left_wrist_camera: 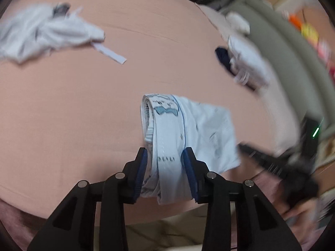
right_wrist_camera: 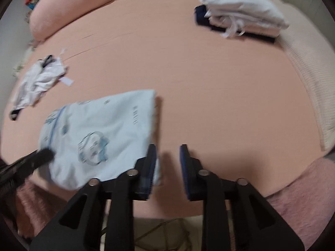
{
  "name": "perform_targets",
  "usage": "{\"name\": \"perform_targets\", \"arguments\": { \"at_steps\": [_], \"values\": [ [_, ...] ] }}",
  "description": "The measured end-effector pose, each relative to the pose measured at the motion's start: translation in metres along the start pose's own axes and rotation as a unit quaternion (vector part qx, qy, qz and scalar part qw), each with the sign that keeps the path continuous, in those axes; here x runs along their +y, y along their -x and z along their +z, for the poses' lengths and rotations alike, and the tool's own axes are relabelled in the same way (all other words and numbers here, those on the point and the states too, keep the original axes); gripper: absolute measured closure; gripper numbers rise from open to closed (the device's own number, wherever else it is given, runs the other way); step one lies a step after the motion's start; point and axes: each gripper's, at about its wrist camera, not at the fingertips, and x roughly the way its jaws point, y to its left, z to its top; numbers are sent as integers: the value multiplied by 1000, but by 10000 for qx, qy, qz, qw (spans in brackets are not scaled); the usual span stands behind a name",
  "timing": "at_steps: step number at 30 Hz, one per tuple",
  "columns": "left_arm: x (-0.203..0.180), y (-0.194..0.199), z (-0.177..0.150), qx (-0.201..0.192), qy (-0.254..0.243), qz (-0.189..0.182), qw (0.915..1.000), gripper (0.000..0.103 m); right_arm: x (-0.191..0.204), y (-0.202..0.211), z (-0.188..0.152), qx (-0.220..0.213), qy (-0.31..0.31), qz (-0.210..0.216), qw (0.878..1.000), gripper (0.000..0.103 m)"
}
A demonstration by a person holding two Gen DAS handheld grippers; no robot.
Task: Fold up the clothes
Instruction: 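Lift the folded pants with both grippers and carry them onto the clothes stack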
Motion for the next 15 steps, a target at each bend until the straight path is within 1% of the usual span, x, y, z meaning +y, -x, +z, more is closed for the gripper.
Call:
{"name": "perform_targets", "arguments": {
  "at_steps": [1, 2, 4, 5, 6, 7, 8, 9, 10, 11, 12, 13, 14, 15],
  "values": [
    [2, -3, 3, 3, 67, -112, 9999, 65, -1, 0, -1, 29, 25, 197, 9998, 65],
    [0, -7, 5, 14, 16, -69, 10000, 65, 0, -1, 0, 42, 75, 287, 9996, 62],
    [-2, -14, 8, 77, -98, 128, 9998, 64, 3, -4, 1, 90, 98, 179, 9998, 59],
    [-1, -19, 9, 138, -95, 181, 9997, 55, 4, -6, 2, 120, 104, 139, 9998, 57],
    [0, -24, 9, 206, -86, 250, 9994, 48, 2, -12, 2, 211, 59, 232, 9995, 56],
    [2, -29, 8, 277, -75, 317, 9991, 36, 1, -18, 2, 302, 14, 324, 9990, 53],
    [5, -33, 5, 337, -57, 344, 9988, 31, 0, -25, 3, 394, -32, 417, 9984, 48],
    [7, -35, 3, 336, -57, 306, 9990, 30, -1, -30, 3, 476, -71, 507, 9976, 46],
    [8, -35, 1, 275, -98, 271, 9992, 30, -2, -32, 2, 462, -39, 578, 9973, 45],
    [7, -35, -1, 229, -143, 249, 9993, 32, -2, -32, 0, 449, 110, 616, 9970, 44],
    [5, -35, -2, 214, -173, 211, 9994, 34, -2, -32, -2, 438, 256, 659, 9965, 52],
    [3, -36, -4, 213, -170, 110, 9996, 46, 0, -31, -4, 447, 360, 769, 9954, 59],
    [1, -38, -5, 218, -129, -37, 9997, 62, 1, -32, -5, 478, 342, 949, 9937, 69],
    [-1, -41, -8, 213, -26, -181, 9996, 65, 1, -33, -6, 503, 276, 1068, 9926, 70]
  ]
}}
